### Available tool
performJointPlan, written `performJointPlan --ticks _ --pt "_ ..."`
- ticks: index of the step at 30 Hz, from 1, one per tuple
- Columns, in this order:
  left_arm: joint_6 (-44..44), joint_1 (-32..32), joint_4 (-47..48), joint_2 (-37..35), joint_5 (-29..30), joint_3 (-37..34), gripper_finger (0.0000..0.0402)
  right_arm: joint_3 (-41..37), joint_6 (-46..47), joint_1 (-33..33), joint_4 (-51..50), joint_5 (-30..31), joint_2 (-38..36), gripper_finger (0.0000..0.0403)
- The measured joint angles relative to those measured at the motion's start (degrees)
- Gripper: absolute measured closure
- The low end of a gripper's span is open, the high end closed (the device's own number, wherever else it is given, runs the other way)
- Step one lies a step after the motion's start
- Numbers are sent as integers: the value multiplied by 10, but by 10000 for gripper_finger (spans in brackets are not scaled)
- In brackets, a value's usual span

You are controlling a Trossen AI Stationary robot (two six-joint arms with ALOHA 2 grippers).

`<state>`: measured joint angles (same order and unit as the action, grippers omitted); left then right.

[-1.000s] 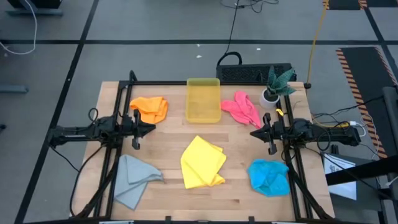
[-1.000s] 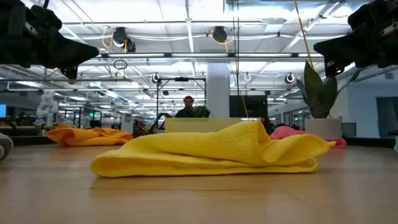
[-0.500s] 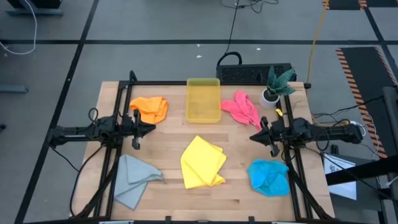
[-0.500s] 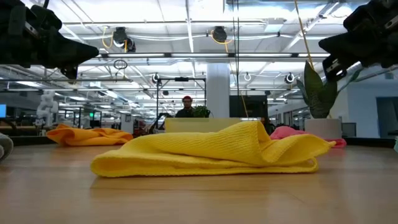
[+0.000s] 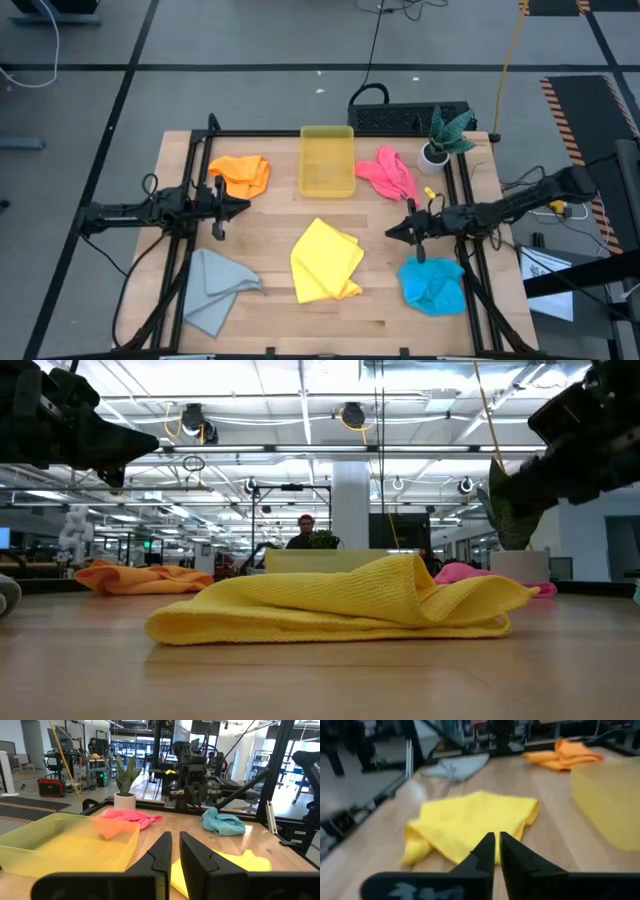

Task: Fold microfiber towels
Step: Fold the yellow microfiber towel

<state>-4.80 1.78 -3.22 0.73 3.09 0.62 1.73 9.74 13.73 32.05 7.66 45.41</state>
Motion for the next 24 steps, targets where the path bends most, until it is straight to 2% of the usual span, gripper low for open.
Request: performJointPlan --ticks 7,11,17,24 --pt "0 0 0 0 0 0 364 64 -10 16 15 0 152 278" --pt "0 0 0 0 0 0 364 114 -10 29 7 0 240 241" --pt "0 0 0 0 0 0 364 197 -65 38 -31 0 351 230" --pt "0 0 0 0 0 0 364 283 -202 46 -151 1 435 241"
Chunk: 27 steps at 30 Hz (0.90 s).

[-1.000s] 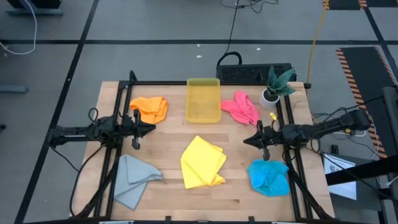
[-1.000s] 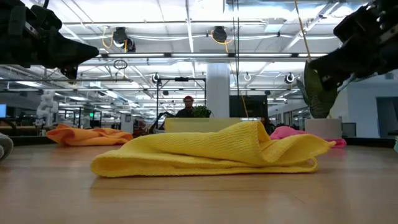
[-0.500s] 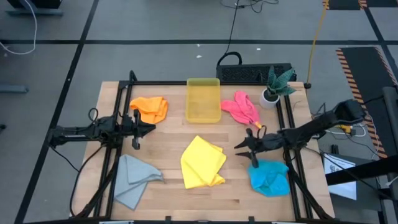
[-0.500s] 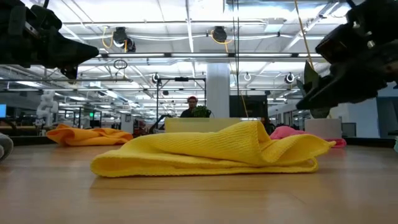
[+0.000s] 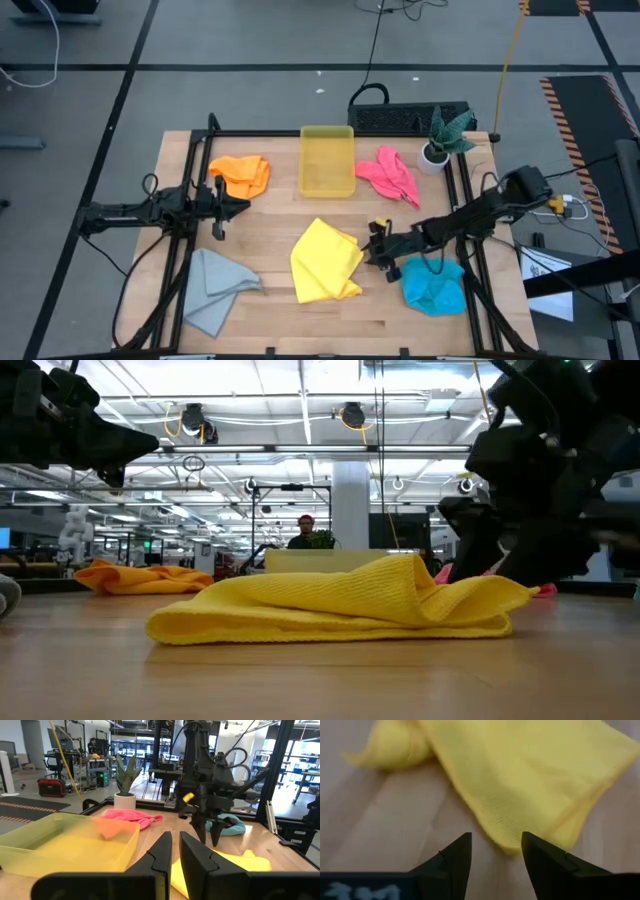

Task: Fold microfiber towels
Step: Fold the yellow microfiber towel

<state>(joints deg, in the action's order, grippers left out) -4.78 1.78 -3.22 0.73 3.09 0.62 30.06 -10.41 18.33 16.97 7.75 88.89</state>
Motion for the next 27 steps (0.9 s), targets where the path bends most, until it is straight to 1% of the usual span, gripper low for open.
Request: performJointPlan --ticks 2,4,6,11,18,20,23,25,27 --pt "0 0 0 0 0 0 364 10 -49 3 -12 9 14 246" --pt "0 0 0 0 0 0 364 15 -88 7 -10 40 25 254" --pt "0 0 0 0 0 0 364 16 -123 7 -4 58 31 263" --pt "0 0 0 0 0 0 364 16 -159 1 -4 73 32 300" --pt "0 0 0 0 0 0 364 15 -160 -15 -8 76 32 390" --pt "0 0 0 0 0 0 364 15 -159 -15 -7 77 32 397" --pt "0 0 0 0 0 0 364 14 -134 -7 12 79 26 394" --pt "0 0 0 0 0 0 364 25 -109 -1 14 79 15 398" --pt "0 0 0 0 0 0 364 42 -86 8 6 93 2 400"
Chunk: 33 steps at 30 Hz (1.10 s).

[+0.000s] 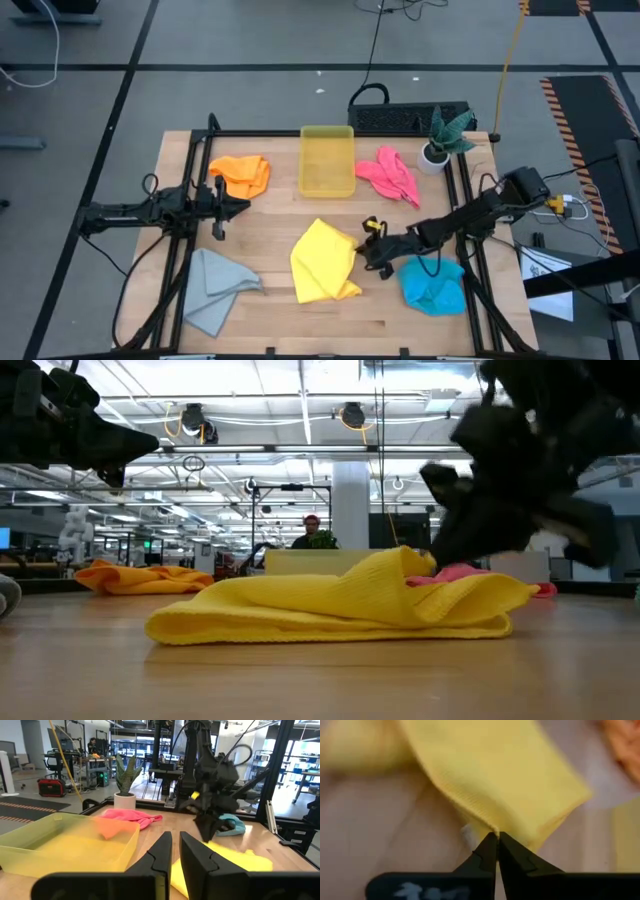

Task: Fold microfiber towels
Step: Fold the yellow microfiber towel

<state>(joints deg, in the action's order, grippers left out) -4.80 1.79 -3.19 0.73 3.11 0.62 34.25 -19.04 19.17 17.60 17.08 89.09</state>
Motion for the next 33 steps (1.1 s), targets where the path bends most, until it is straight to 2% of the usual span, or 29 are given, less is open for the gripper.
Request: performJointPlan --ticks 6,14,17,21,27,29,30,31,33 --pt "0 0 0 0 0 0 364 77 42 44 -27 70 -13 401" --pt "0 0 0 0 0 0 364 170 66 61 -76 72 -13 402" --pt "1 0 -7 0 3 0 364 184 70 61 -77 101 -13 402" --pt "-10 0 -48 0 38 0 364 189 71 60 -76 149 -13 402" --pt "8 0 -100 0 59 0 364 189 100 61 -77 152 -13 402" --pt "-12 0 -110 0 68 0 364 189 113 62 -77 152 -13 402" --pt "-26 0 -109 0 57 0 364 189 118 63 -76 153 -13 402" --pt "-8 -2 -108 2 15 0 364 189 124 64 -76 158 -13 402" --pt "57 -18 -111 16 -102 0 364 189 135 68 -76 164 -13 403"
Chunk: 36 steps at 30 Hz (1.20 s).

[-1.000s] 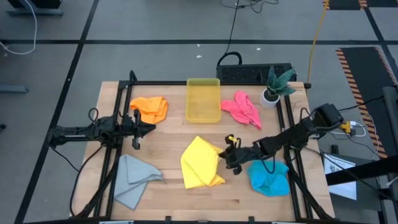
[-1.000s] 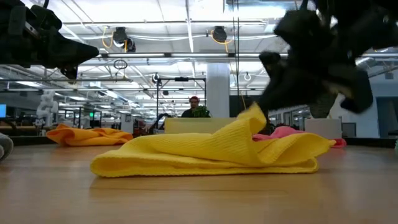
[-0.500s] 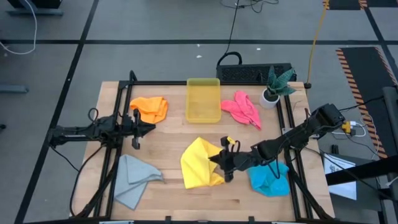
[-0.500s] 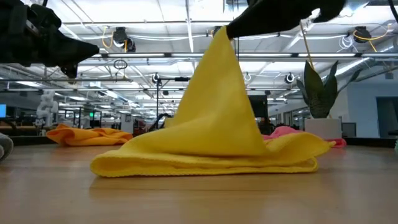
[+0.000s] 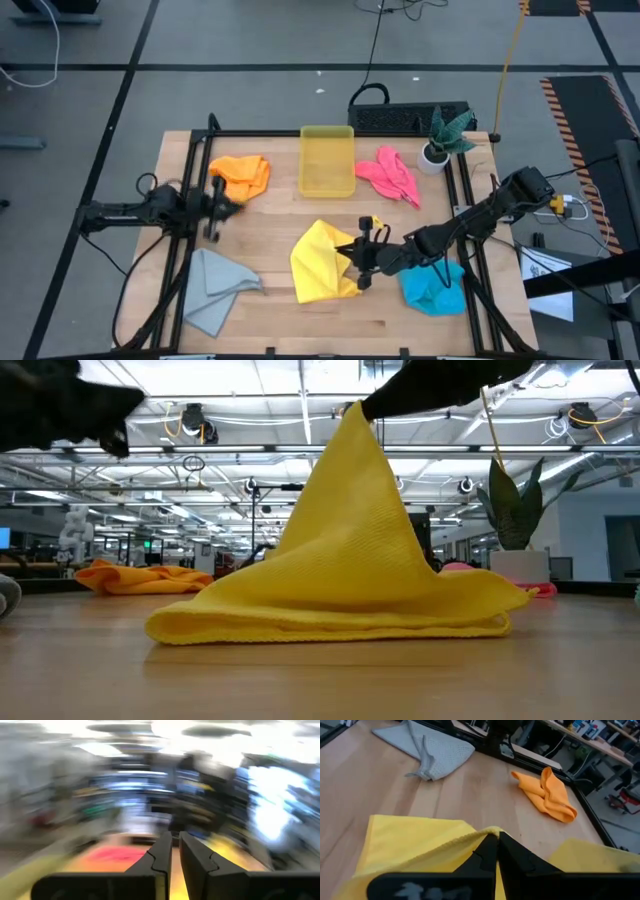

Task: Fold microfiber towels
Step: Fold the yellow microfiber towel

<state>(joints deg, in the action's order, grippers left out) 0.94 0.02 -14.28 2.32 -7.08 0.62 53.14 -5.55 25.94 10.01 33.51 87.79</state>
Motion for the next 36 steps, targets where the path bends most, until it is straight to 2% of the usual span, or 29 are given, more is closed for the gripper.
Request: performJointPlan --ticks 1,2,6,11,14,17,21,27,32,36 --pt "11 -14 -12 13 -16 0 366 0 4 1 0 6 0 403" --pt "28 -29 -34 30 -8 0 369 0 7 3 1 9 0 403" --pt "122 -102 -131 125 64 0 396 0 9 4 15 10 0 403" --pt "194 -180 -317 291 124 7 391 0 10 0 51 12 0 403" --pt "215 -215 -371 392 131 42 392 0 19 -5 58 12 0 403" --pt "219 -237 -368 500 131 111 383 0 19 -6 58 13 0 403" --pt "262 -254 -361 657 163 219 343 -1 28 -5 55 13 0 403" --pt "356 -262 -324 837 323 374 252 -1 47 -1 23 16 0 403" --pt "316 -263 -281 924 392 469 185 -1 53 10 8 95 0 403" --pt "237 -266 -275 975 441 521 155 -1 60 12 7 130 0 403"
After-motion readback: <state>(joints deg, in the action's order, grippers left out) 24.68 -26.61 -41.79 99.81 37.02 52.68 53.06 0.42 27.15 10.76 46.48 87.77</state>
